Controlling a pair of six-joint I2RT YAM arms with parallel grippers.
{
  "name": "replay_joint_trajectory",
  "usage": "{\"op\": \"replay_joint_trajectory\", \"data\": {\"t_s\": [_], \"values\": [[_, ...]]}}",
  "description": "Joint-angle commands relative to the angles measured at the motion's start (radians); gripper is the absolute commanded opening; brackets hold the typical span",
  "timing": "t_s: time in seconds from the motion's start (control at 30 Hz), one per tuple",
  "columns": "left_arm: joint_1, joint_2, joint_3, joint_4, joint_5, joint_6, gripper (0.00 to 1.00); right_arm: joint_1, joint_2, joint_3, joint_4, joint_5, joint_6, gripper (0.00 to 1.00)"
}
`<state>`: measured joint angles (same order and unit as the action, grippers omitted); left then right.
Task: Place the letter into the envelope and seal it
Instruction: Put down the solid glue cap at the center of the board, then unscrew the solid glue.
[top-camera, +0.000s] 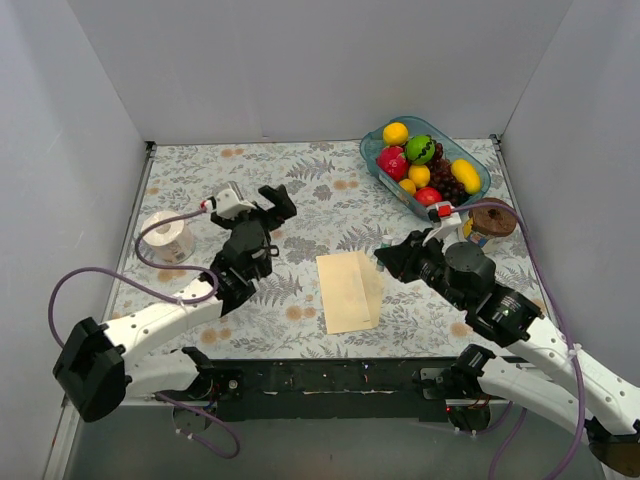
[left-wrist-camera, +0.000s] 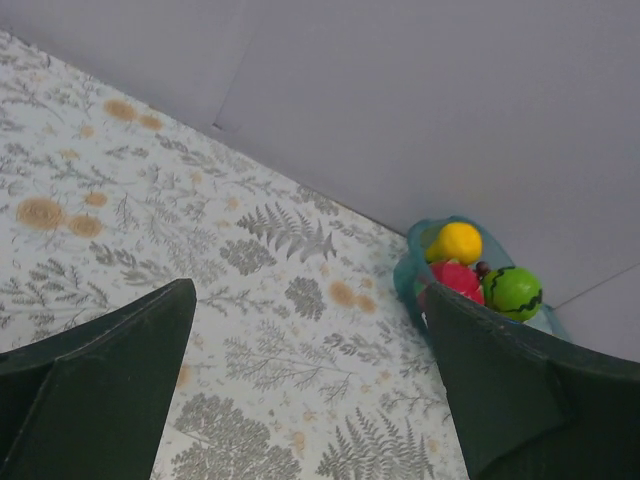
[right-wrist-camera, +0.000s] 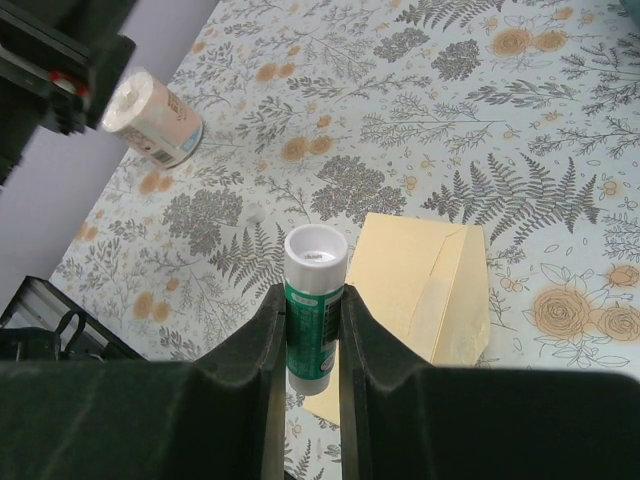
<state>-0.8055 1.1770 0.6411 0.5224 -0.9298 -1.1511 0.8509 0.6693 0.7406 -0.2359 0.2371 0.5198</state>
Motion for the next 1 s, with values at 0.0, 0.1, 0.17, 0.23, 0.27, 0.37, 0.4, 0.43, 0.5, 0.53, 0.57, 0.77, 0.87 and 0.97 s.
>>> {"op": "replay_joint_trajectory", "data": {"t_s": [0.0, 0.1, 0.17, 0.23, 0.27, 0.37, 0.4, 0.43, 0.5, 0.53, 0.57, 0.77, 0.87, 0.97], "values": [[0.057, -0.097, 0.144, -0.360, 0.111, -0.010, 0.98, -0.001, -0.028, 0.016, 0.056, 0.045, -0.009, 0.01], [0.081, -0.149, 0.199, -0.438, 0.180, -0.004, 0.98, -0.001, -0.051, 0.002, 0.053, 0.062, -0.010, 0.01], [0.097, -0.172, 0.228, -0.484, 0.250, -0.004, 0.98, -0.001, -0.066, -0.007, 0.055, 0.070, -0.020, 0.01], [0.114, -0.206, 0.244, -0.502, 0.328, 0.005, 0.98, -0.001, -0.070, -0.009, 0.046, 0.070, -0.027, 0.01], [0.117, -0.215, 0.255, -0.510, 0.406, 0.011, 0.98, -0.001, -0.071, -0.007, 0.043, 0.064, -0.036, 0.01], [0.126, -0.238, 0.272, -0.516, 0.531, 0.014, 0.98, -0.001, -0.071, -0.010, 0.056, 0.016, -0.064, 0.01], [0.127, -0.237, 0.291, -0.550, 0.610, 0.011, 0.98, -0.001, -0.066, -0.012, 0.064, -0.007, -0.092, 0.01], [0.127, -0.228, 0.301, -0.559, 0.658, 0.008, 0.98, -0.001, -0.063, -0.012, 0.085, -0.066, -0.107, 0.01], [0.129, -0.212, 0.327, -0.581, 0.794, 0.002, 0.98, 0.000, -0.048, -0.007, 0.105, -0.125, -0.130, 0.01], [0.129, -0.206, 0.330, -0.584, 0.840, -0.002, 0.98, -0.001, -0.042, -0.003, 0.112, -0.180, -0.148, 0.01], [0.129, -0.195, 0.331, -0.584, 0.880, -0.005, 0.98, -0.001, -0.025, 0.003, 0.119, -0.208, -0.164, 0.01], [0.129, -0.171, 0.287, -0.471, 1.275, -0.055, 0.98, -0.001, 0.013, 0.034, 0.145, -0.432, -0.268, 0.01], [0.129, -0.162, 0.259, -0.400, 1.425, -0.075, 0.94, -0.001, -0.002, 0.022, 0.171, -0.472, -0.290, 0.01], [0.129, -0.158, 0.238, -0.343, 1.514, -0.090, 0.93, -0.001, -0.017, 0.011, 0.204, -0.495, -0.297, 0.01]]}}
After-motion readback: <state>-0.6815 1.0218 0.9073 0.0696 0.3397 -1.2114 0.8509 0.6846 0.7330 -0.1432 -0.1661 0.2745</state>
